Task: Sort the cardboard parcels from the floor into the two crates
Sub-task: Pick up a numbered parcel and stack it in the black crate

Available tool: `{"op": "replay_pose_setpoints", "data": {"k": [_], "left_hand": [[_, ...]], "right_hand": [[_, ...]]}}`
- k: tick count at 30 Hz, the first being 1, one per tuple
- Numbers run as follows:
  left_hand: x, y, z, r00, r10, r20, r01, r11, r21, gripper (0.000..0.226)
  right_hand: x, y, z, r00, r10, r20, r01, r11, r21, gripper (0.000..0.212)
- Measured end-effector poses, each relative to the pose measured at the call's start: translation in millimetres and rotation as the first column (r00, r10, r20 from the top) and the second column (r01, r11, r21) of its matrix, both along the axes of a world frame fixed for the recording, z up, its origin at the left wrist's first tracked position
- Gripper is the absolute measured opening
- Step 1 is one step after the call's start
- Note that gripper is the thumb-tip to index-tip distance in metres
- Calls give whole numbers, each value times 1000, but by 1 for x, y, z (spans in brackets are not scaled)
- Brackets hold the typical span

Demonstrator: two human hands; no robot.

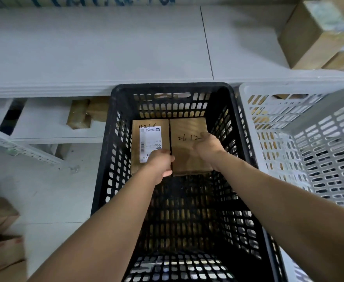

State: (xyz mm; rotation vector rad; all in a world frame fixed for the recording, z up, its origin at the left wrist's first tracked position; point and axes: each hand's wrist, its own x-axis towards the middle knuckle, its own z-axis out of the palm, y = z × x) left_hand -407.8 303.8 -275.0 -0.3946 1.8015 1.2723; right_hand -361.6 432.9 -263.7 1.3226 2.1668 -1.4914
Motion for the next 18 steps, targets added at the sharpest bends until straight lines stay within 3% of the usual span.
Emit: {"op": "replay_pose_setpoints", "data": {"k": [6,11,18], "left_hand": [[0,1,70,964,40,-263,-21,997,75,10],[18,-4,140,866,13,-499,77,984,161,33],[54,-7,224,708,92,-701,205,922,328,34]], "right_hand": [[15,-16,69,961,-50,-272,44,999,-28,49],[36,-31,139,861,-54,-506,53,998,-16,41],[77,-38,215,723,-112,-682,102,993,-56,42]]}}
